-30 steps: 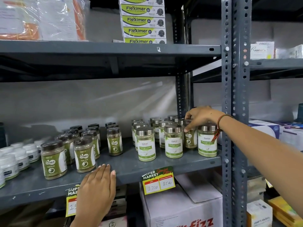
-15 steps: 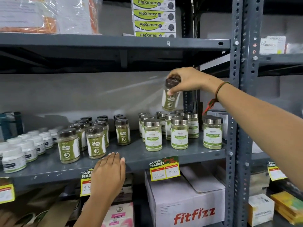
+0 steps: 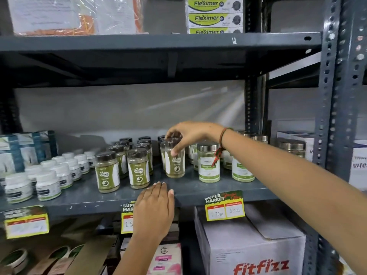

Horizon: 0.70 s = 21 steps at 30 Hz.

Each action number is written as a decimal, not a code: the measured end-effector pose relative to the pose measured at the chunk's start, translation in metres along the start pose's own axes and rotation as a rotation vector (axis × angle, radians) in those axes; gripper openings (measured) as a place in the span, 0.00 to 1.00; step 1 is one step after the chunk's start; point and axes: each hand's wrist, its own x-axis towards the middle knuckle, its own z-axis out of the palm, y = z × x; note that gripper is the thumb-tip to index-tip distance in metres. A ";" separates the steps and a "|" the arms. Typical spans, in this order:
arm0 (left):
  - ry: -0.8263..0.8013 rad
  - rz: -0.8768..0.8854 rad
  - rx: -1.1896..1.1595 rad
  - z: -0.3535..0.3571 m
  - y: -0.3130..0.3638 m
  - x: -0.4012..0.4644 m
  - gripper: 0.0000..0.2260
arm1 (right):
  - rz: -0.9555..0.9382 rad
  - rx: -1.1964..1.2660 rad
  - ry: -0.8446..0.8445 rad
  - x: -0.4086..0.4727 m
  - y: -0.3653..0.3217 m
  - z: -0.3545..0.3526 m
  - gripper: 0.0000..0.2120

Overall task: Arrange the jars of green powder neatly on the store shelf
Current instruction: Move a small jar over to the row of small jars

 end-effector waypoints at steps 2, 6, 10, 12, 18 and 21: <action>0.003 0.007 -0.005 0.001 0.001 0.000 0.24 | 0.003 -0.017 -0.042 0.010 0.000 0.010 0.31; 0.004 0.003 -0.009 0.002 0.000 0.001 0.25 | 0.004 -0.006 -0.080 0.025 0.002 0.023 0.31; -0.004 0.005 -0.014 0.004 0.000 0.002 0.25 | 0.008 0.013 -0.079 0.031 0.004 0.025 0.31; 0.003 0.004 -0.014 0.004 0.000 0.002 0.24 | 0.022 0.024 -0.082 0.031 0.003 0.025 0.32; 0.001 0.007 -0.016 0.004 0.000 0.003 0.25 | 0.041 -0.007 -0.052 0.022 0.001 0.026 0.35; -0.002 0.012 -0.009 0.004 0.000 0.003 0.25 | 0.034 -0.008 0.082 0.008 0.002 0.021 0.35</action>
